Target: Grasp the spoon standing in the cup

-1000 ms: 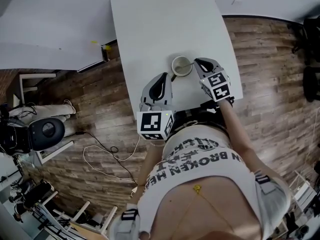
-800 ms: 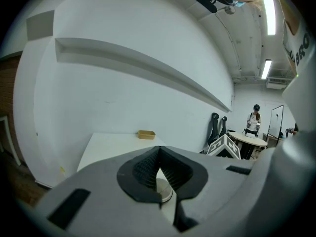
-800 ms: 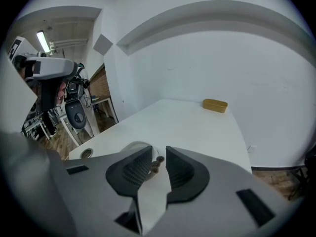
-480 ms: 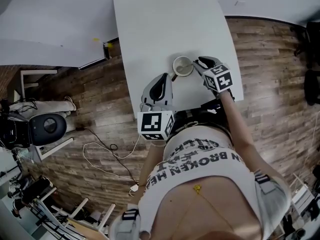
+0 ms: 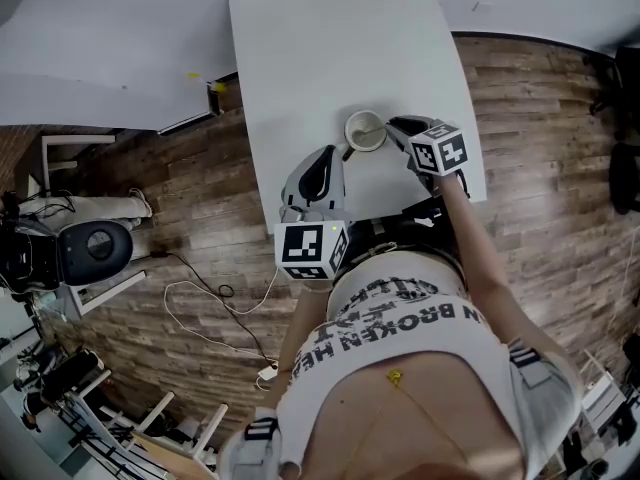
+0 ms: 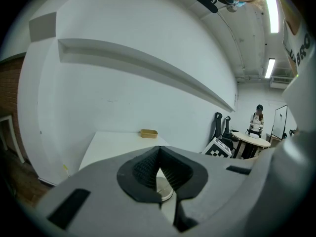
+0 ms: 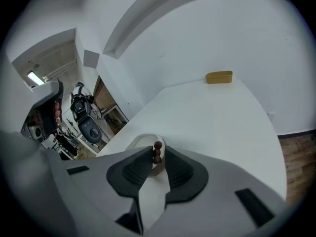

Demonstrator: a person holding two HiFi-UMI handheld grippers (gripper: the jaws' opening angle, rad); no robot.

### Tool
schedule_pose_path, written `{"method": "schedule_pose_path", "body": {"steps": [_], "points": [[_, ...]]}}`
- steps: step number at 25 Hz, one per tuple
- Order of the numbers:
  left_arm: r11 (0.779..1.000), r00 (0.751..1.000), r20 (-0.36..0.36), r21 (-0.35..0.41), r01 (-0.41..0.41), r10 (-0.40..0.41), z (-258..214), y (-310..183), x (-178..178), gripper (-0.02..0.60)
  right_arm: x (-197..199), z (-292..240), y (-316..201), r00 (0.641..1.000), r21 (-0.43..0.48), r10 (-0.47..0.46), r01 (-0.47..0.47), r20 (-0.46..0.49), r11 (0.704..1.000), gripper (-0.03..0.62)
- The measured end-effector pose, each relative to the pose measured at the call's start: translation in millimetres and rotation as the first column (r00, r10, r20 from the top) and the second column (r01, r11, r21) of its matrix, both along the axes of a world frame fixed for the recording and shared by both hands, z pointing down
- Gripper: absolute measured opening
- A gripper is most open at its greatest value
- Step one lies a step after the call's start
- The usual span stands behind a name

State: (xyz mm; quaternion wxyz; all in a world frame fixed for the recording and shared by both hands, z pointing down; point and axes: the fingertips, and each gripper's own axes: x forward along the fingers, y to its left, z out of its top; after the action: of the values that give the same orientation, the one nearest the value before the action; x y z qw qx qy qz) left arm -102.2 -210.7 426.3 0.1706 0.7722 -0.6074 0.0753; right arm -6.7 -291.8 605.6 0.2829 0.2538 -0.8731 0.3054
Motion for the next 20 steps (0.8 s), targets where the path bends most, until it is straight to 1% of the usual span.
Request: {"method": "schedule_pose_path", "body": {"steps": [3, 11, 20], "points": [[1.000, 1.000, -0.001, 0.001, 0.005, -0.005, -1, 1, 0, -0.005, -2, -2, 1, 1.000, 0.006, -0.019, 0.019, 0.001, 1.000, 0.051], [1.000, 1.000, -0.007, -0.002, 0.015, -0.015, 1, 2, -2, -0.005, -4, -4, 3, 0.999, 0.017, -0.046, 0.046, 0.000, 0.999, 0.048], [1.000, 1.000, -0.004, 0.004, 0.004, -0.004, -1, 6, 0, -0.005, -4, -14, 10, 0.996, 0.048, -0.084, 0.084, -0.006, 0.995, 0.046]]}}
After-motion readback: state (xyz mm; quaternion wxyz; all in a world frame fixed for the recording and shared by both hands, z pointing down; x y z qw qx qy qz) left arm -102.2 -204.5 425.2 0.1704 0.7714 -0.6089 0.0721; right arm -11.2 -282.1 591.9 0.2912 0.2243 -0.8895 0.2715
